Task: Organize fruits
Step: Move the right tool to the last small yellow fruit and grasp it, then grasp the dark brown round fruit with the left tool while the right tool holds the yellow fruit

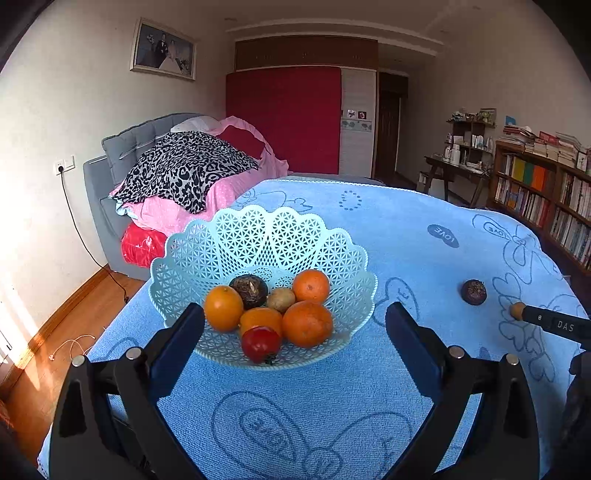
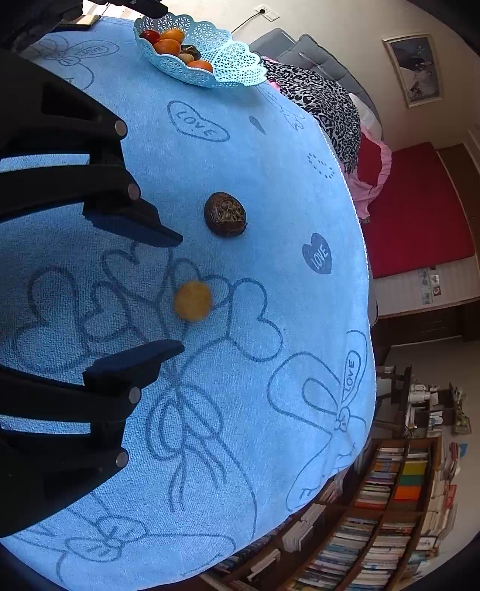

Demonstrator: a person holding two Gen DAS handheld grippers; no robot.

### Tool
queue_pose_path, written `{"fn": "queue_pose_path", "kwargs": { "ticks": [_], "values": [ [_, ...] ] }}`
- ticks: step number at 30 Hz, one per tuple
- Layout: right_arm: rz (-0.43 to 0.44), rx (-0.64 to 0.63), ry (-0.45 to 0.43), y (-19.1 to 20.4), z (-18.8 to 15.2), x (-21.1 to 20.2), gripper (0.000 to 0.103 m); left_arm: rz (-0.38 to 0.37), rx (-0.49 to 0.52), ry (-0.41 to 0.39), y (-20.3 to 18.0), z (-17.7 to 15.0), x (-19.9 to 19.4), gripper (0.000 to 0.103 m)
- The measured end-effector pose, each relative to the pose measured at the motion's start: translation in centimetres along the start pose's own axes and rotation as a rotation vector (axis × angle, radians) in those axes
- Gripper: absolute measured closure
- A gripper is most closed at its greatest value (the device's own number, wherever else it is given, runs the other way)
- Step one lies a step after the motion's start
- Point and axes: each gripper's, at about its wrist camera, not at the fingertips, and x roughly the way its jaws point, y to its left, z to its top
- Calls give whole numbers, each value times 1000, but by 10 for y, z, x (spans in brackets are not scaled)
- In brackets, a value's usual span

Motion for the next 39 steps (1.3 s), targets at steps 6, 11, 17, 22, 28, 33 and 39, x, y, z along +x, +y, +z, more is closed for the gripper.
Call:
{"fn": "queue_pose_path", "kwargs": {
  "ticks": [6, 11, 17, 22, 28, 33, 39],
  "values": [
    [-21, -37, 25, 6, 14, 26, 58, -24, 42, -5, -14, 6, -4, 3],
    [-48, -60, 40, 8, 15, 38, 72, -43, 70, -3, -26, 10, -3, 3],
    [-62, -75, 12, 7, 11, 28, 75, -74, 106, 5, -47, 15, 3, 3],
    [-60, -77, -20, 3, 9, 11, 75, -118, 154, 17, -76, 18, 14, 3],
    [-64, -74, -47, -3, 6, -2, 75, -194, 207, 62, -115, 19, 35, 3],
    [-58, -51, -55, -11, 3, -4, 75, -278, 227, 123, -147, 22, 61, 4],
    [-37, -22, -48, -19, 2, 0, 75, -375, 251, 212, -183, 22, 98, 19]
  ]
}}
